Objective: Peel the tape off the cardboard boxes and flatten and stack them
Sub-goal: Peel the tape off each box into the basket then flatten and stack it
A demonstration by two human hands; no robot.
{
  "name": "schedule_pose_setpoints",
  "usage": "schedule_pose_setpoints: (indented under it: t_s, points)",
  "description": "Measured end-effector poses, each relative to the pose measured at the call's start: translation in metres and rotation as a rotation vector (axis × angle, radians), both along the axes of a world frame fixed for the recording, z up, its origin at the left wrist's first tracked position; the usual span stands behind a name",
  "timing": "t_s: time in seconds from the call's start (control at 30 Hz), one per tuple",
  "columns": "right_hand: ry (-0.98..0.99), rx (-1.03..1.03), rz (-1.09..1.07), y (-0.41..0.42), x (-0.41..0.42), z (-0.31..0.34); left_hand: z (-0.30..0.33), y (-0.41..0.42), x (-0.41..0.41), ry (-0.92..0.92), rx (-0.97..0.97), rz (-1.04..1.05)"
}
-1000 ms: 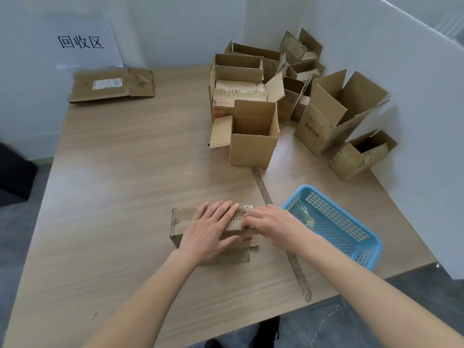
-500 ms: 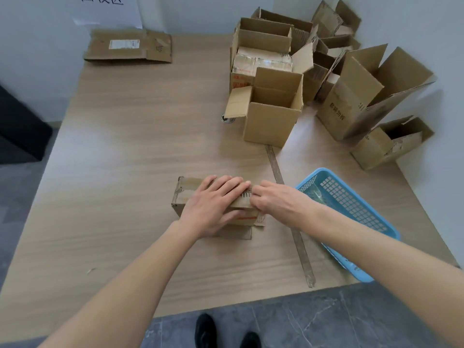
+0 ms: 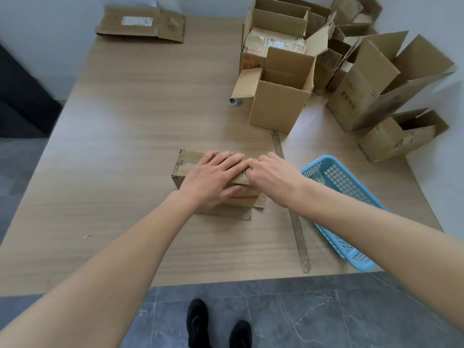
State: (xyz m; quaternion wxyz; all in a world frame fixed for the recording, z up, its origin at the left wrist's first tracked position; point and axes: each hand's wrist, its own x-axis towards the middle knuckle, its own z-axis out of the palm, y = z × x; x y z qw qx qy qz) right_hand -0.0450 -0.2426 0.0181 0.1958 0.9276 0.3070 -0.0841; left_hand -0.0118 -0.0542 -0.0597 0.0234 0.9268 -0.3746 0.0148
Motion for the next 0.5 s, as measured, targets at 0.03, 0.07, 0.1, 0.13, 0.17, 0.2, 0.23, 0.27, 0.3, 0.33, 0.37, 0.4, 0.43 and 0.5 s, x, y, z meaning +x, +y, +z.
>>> schedule_pose_setpoints:
  t_s: [0.03, 0.07, 0.1, 0.13, 0.17, 0.2, 0.23, 0.27, 0.3, 0.33, 0.37, 0.4, 0.43, 0.5]
  points:
    - [-0.002, -0.01, 0.006, 0.001, 0.0, 0.001, 0.0, 0.0, 0.0, 0.006, -0.001, 0.002]
    - [-0.011, -0.017, 0.023, 0.001, 0.0, 0.001, 0.001, 0.0, 0.0, 0.01, -0.004, 0.002]
    - [-0.015, -0.021, 0.045, 0.0, -0.001, 0.001, 0.002, 0.0, 0.0, 0.013, -0.009, 0.0]
    - [-0.012, -0.011, 0.069, -0.002, -0.001, 0.0, 0.002, 0.001, 0.0, 0.014, -0.016, -0.004]
    - [0.004, 0.011, 0.093, -0.005, -0.002, 0.0, 0.003, 0.001, 0.0, 0.014, -0.021, -0.009]
    - [0.025, 0.042, 0.12, -0.01, -0.003, 0.0, 0.003, 0.001, 0.0, 0.016, -0.022, -0.013]
    - [0.045, 0.075, 0.153, -0.015, -0.004, 0.0, 0.004, 0.002, 0.0, 0.019, -0.019, -0.014]
    - [0.045, 0.118, 0.201, -0.02, -0.005, 0.001, 0.004, 0.002, 0.0, 0.022, -0.013, -0.015]
    - [0.028, 0.176, 0.251, -0.026, -0.007, 0.001, 0.004, 0.002, 0.0, 0.025, -0.007, -0.017]
    - [-0.005, 0.256, 0.299, -0.032, -0.008, 0.0, 0.004, 0.002, -0.001, 0.026, -0.004, -0.019]
    - [-0.04, 0.309, 0.331, -0.037, -0.01, -0.002, 0.003, 0.003, -0.002, 0.025, -0.003, -0.021]
    - [-0.061, 0.322, 0.358, -0.041, -0.012, -0.004, 0.002, 0.003, -0.002, 0.023, -0.001, -0.026]
    - [-0.084, 0.322, 0.385, -0.045, -0.013, -0.008, 0.002, 0.004, -0.002, 0.024, 0.002, -0.031]
    - [-0.086, 0.35, 0.415, -0.051, -0.014, -0.015, 0.003, 0.004, -0.001, 0.031, 0.006, -0.036]
